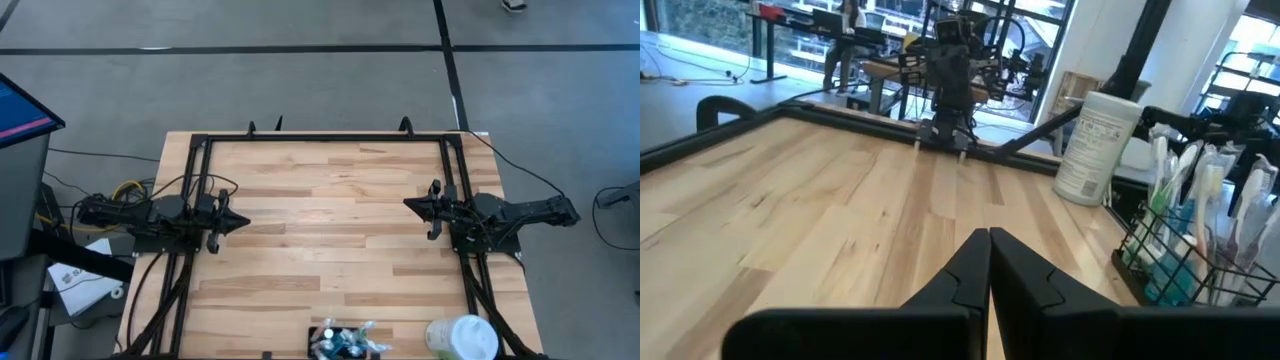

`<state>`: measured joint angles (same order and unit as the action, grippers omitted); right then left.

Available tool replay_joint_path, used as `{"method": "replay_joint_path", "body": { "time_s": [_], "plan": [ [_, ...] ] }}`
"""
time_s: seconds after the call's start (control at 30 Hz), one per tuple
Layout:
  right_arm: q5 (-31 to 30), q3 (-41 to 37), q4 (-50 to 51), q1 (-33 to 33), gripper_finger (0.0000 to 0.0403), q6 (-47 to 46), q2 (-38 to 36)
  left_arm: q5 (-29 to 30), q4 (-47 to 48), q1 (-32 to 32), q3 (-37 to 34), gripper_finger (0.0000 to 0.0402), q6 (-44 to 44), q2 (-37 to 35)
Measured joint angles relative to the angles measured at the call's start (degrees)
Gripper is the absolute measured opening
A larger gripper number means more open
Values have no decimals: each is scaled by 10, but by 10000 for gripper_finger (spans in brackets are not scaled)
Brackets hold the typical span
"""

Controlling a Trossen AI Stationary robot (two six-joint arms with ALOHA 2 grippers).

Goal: Pick & Place toothbrushing station
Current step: Return to Home Position

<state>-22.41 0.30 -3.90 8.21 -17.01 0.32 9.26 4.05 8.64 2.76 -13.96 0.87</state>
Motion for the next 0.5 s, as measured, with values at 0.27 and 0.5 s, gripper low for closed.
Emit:
{"method": "replay_joint_path", "body": {
  "time_s": [0.27,0.5],
  "plan": [
    [0,0,0,0,0,0,0,3,-5,0,-1,3,0,16],
    [0,0,0,0,0,0,0,2,-6,0,-1,3,0,35]
  ]
}}
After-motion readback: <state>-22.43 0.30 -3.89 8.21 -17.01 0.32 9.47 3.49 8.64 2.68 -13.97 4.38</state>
